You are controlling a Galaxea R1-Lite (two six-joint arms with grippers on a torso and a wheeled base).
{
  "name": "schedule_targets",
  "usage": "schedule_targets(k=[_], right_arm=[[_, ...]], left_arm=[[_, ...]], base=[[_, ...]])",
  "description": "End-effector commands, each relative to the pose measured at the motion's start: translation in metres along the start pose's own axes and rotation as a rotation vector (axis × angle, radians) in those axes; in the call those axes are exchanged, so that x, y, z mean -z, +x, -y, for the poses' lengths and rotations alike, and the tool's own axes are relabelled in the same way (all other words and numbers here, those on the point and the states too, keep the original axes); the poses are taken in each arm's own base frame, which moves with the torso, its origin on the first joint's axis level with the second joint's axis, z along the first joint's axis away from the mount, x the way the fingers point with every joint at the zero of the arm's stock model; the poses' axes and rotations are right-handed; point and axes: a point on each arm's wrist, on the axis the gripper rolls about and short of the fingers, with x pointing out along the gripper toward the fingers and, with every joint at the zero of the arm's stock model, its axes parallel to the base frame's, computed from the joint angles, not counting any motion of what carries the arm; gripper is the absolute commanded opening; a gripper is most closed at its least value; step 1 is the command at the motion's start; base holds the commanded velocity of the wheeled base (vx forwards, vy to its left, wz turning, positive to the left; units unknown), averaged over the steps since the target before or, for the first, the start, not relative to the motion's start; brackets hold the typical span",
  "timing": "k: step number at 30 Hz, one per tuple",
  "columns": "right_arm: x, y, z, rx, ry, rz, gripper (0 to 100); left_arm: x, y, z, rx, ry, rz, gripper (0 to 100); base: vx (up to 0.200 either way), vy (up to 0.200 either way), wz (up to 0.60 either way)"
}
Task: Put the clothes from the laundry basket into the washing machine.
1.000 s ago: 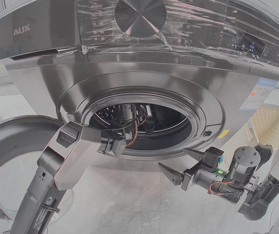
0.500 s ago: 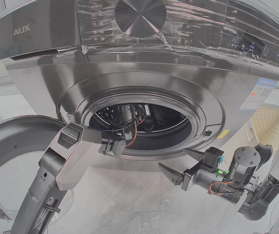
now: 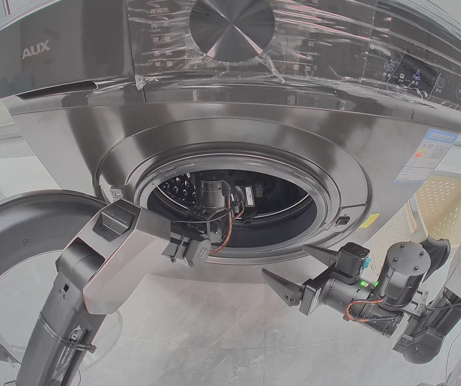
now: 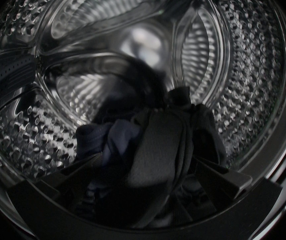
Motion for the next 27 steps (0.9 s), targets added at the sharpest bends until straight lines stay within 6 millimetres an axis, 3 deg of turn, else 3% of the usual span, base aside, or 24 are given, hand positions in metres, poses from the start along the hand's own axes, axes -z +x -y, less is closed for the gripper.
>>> schedule_targets(k=[1,11,12,17,27], right_arm=[[0.000,0.000,0.000,0.000,-0.001,0.001,100],[-0.001,-0.001,-0.003,-0.010,-0.002,0.005,100],[-0.001,-0.001,-0.003,-0.010,0.000,0.005,100],[-0.001,0.000,-0.003,-0.010,-0.002,0.005,100],[-0.001,0.000,-0.003,-0.010,0.000,0.007,100]], left_arm=[[-0.004,-0.028,0.014,0.049,0.021,-0.088,100],[0.032,-0.020,0.009,0.070,0.037,-0.146,100],[0.034,-0.017,0.007,0.069,0.044,-0.145,0],[0.026,-0.013,0.004,0.067,0.042,-0.115,0],[-0.011,0.015,-0.005,0.009,-0.013,0.095,0]], base=[[0.000,0.000,0.00],[0.000,0.000,0.00],[0.000,0.000,0.00],[0.000,0.000,0.00],[0.000,0.000,0.00]])
